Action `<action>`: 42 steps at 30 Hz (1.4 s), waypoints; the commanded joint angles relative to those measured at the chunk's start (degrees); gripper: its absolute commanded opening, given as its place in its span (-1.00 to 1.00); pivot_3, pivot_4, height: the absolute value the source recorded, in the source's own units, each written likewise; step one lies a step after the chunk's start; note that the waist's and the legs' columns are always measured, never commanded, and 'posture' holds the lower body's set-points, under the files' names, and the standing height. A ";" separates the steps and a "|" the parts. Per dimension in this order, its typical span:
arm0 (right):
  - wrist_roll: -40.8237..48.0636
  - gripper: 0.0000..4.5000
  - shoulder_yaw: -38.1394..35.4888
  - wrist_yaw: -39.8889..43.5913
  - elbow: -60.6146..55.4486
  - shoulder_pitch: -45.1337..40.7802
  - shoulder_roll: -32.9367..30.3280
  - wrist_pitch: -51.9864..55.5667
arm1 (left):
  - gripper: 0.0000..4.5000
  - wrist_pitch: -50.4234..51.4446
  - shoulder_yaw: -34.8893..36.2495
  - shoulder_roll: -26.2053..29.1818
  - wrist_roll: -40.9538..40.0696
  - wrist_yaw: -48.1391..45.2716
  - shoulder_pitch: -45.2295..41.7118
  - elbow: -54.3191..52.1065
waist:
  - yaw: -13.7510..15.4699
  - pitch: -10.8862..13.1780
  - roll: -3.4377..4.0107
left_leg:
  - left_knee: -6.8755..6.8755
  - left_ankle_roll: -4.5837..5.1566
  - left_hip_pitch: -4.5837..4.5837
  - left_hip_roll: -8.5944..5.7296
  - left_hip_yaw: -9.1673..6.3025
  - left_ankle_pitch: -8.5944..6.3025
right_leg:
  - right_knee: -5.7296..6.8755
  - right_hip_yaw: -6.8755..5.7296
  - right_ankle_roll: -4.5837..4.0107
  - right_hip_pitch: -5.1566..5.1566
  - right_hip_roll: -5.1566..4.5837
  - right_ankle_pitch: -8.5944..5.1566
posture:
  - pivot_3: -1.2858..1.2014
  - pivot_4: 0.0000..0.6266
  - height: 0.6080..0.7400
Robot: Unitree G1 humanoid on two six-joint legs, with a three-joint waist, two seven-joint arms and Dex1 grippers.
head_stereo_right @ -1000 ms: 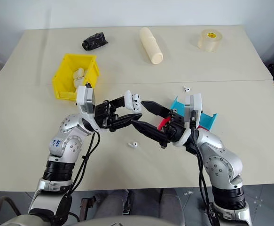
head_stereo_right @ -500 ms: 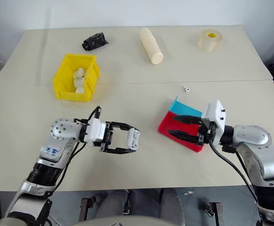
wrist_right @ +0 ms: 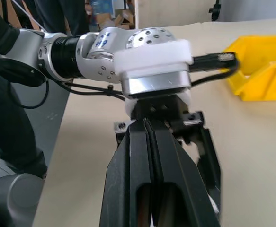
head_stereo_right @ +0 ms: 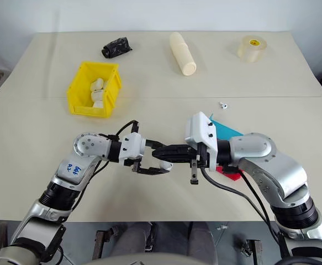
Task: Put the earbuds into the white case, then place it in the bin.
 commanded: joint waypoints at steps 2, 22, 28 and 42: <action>-3.24 -0.99 2.51 -0.75 -0.76 -0.19 -0.39 -0.07 | 0.24 -0.03 0.02 -0.24 -0.13 1.07 -0.69 -2.98 | -0.06 0.00 0.00 | 0.00 0.00 0.00 -0.01 0.01 0.00 | 0.00 0.00 0.00 -0.01 0.00 0.00 | 0.03 -0.52 1.00; -4.11 -0.74 -15.83 10.52 14.56 18.50 -2.09 -19.93 | 0.24 -3.43 17.18 1.92 -14.74 4.45 15.47 -8.36 | -0.09 0.00 0.00 | -0.02 0.00 0.02 0.05 0.04 0.00 | 0.01 0.01 0.00 0.00 0.01 0.00 | 0.03 -0.52 1.00; -6.98 0.17 -18.98 5.40 13.95 22.17 5.17 -31.44 | 0.24 -2.65 31.12 -3.41 -19.97 20.25 20.96 -7.83 | -0.05 -0.01 -0.02 | 0.01 -0.01 0.08 0.09 0.03 0.00 | -0.03 0.03 0.00 0.05 0.02 0.00 | 0.03 -0.52 1.00; -8.24 0.99 -16.85 -3.57 8.73 21.85 11.42 -35.14 | 0.24 8.81 38.22 -6.12 -18.36 47.47 9.71 -2.32 | 0.24 -0.07 -0.12 | 0.04 -0.02 0.09 -0.03 0.00 0.01 | 0.22 0.05 0.00 0.02 0.01 0.00 | 0.03 -0.52 1.00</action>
